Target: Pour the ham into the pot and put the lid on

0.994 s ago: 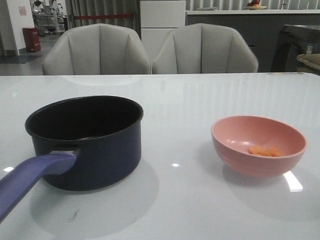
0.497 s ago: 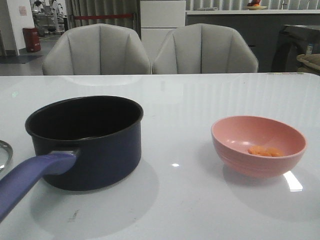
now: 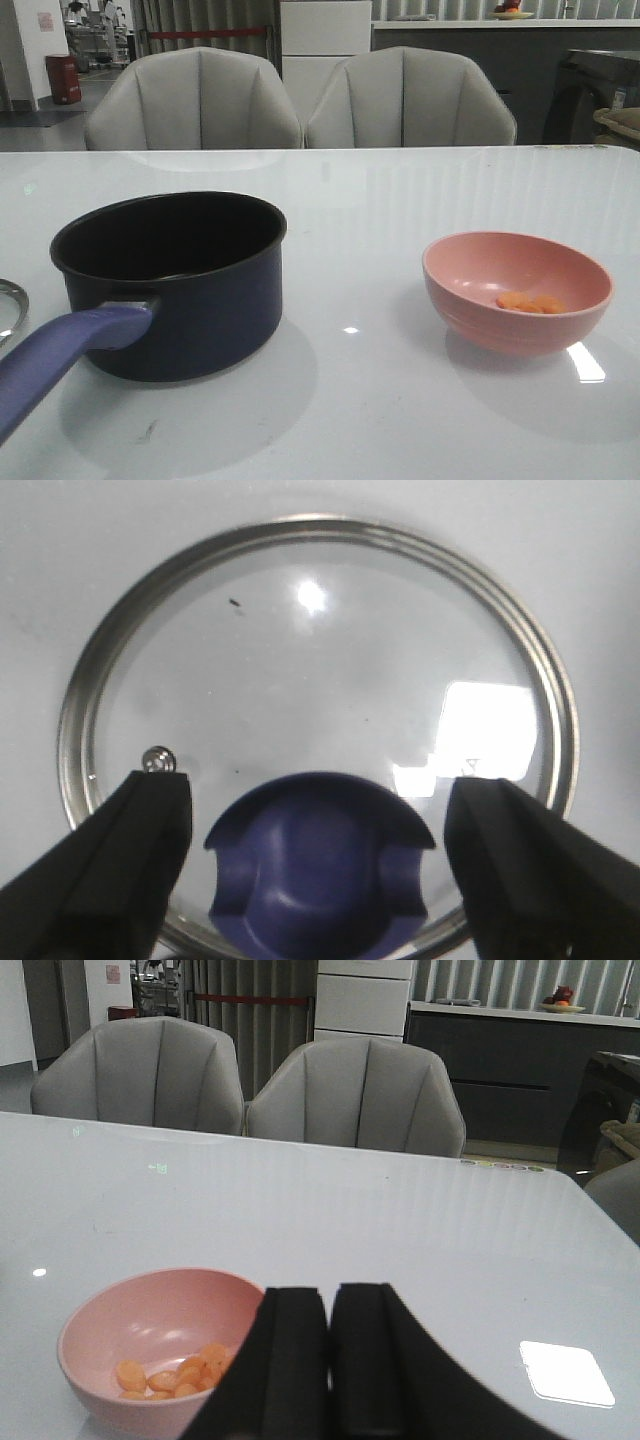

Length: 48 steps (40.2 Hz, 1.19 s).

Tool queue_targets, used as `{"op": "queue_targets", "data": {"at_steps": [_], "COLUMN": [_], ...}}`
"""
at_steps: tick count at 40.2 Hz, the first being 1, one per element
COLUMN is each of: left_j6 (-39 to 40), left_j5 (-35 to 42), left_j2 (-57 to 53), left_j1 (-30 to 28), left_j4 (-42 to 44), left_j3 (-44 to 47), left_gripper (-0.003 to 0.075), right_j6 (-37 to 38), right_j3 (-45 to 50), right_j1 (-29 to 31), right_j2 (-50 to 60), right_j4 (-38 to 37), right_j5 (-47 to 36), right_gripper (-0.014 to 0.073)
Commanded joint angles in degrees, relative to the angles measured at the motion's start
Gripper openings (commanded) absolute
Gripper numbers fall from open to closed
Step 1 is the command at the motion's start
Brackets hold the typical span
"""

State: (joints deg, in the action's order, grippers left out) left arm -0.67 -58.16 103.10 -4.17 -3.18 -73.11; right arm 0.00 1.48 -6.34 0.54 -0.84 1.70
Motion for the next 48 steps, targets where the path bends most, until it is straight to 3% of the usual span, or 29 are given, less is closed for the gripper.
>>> {"op": "queue_targets", "data": {"at_steps": [1,12,23,33,43,48], "left_j6": [-0.12,-0.12,-0.12,-0.12,0.10,0.10], "left_j5": [0.06,6.16,19.79,29.94,36.93,44.08], "left_j2": [-7.51,-22.89,-41.64,-59.20,-76.22,-84.05], "left_j1": [-0.08,-0.08,0.77,8.46,10.30,10.85], "left_j4": [0.33,-1.18,-4.24,-0.04,-0.83,-1.12], "left_j3": [-1.70,4.39,17.60,30.21,41.90,48.23], "left_gripper": [0.0517,0.0450,0.0396,0.0396,0.0396,0.0396], "right_j6": [0.00,0.00,0.00,0.00,0.00,0.00], "right_j3": [0.60,0.60,0.60,0.60,0.60,0.60], "right_j1": [0.28,0.28,0.28,0.28,0.28,0.28], "right_j2": [1.13,1.13,1.13,1.08,1.08,1.08], "right_j4": [-0.57,-0.57,-0.57,-0.57,-0.57,-0.57], "right_j5": [-4.80,-4.80,-4.80,-4.80,-4.80,-4.80], "right_gripper": [0.0151,0.0151,0.0151,0.0151,0.0151,0.0151]}}
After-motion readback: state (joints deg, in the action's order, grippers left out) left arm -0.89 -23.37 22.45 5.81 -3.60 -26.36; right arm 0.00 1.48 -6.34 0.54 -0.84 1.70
